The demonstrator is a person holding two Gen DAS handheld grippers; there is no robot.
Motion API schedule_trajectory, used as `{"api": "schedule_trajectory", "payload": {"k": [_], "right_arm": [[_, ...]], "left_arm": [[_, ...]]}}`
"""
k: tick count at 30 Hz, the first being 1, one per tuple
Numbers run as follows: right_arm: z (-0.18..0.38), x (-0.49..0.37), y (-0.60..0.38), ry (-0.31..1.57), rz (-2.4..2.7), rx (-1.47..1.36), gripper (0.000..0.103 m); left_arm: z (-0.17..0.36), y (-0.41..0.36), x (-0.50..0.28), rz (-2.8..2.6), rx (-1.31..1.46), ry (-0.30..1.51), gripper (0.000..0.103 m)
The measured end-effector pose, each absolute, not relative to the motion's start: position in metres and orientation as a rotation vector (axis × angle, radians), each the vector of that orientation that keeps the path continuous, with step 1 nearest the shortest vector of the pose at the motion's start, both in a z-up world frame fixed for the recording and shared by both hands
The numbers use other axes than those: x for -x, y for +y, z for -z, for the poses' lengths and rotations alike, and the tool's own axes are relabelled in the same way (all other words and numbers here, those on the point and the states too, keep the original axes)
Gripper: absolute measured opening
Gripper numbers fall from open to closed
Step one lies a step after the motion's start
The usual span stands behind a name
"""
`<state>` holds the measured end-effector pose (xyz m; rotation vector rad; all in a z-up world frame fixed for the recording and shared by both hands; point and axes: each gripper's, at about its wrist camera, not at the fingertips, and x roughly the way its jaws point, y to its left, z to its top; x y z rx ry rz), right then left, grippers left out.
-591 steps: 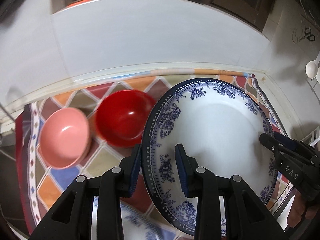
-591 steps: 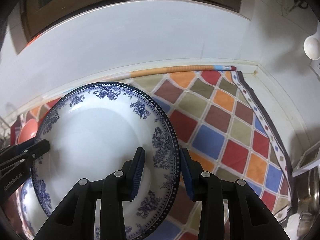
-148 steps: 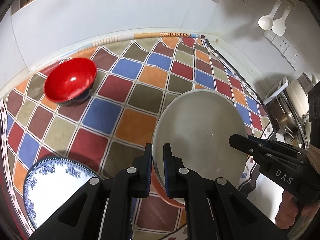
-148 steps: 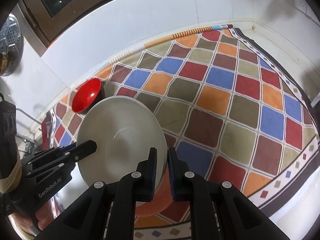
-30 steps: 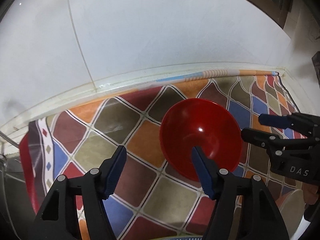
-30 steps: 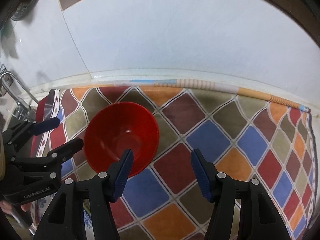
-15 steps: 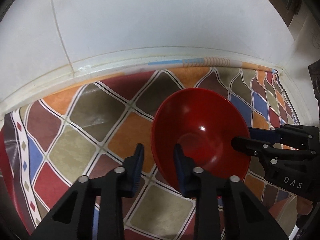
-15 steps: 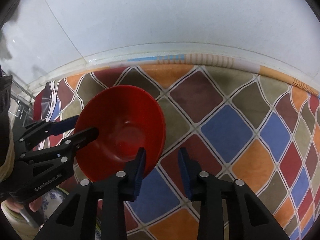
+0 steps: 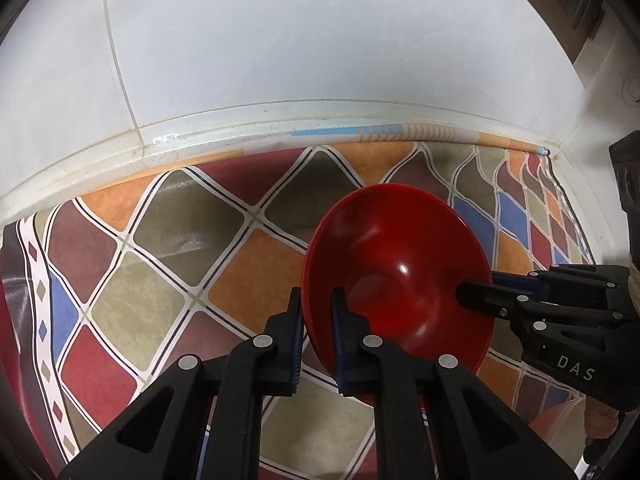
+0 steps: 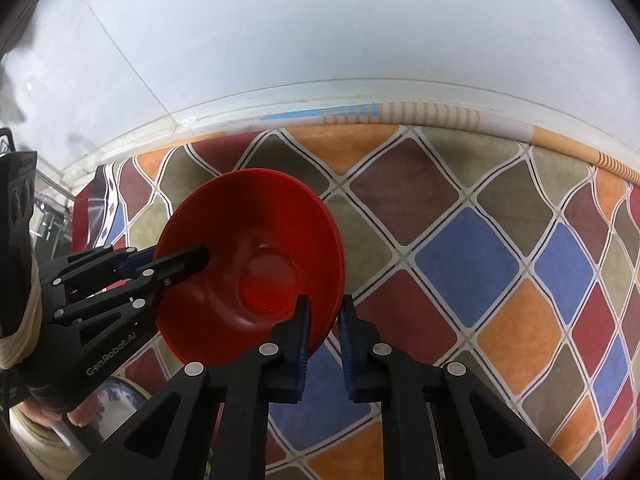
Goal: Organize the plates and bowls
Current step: 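Close both grippers on the red bowl rim and lift it, then carry the red bowl with both grippers over the white bowl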
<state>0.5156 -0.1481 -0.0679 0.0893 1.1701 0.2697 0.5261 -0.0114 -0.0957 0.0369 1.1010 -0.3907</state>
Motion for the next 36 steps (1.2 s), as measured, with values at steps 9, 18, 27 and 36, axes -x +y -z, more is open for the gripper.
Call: {"api": "schedule_trajectory", "payload": {"k": [9,18,27,36], "right_arm": [[0.054,-0.499,-0.154,1.168,-0.260,-0.096,0.013],[0.023,-0.462,-0.164,1.098,-0.230,-0.095,0.013],[-0.010,-0.411,-0.184,1.006,-0.183,-0.096,0.013],[-0.018,-0.359,-0.208,0.975,-0.141,-0.141,0.013]], "left_arm": [[0.069,-0.016,-0.502,0.411,-0.036,1.062,0.014],[0.036,-0.024,-0.465,0.458,-0.027,1.013,0.014],[0.011,-0.043,-0.417,0.501,-0.038,0.971,0.014],[0.012,-0.061,-0.370,0.534,-0.027,0.987,0.014]]}}
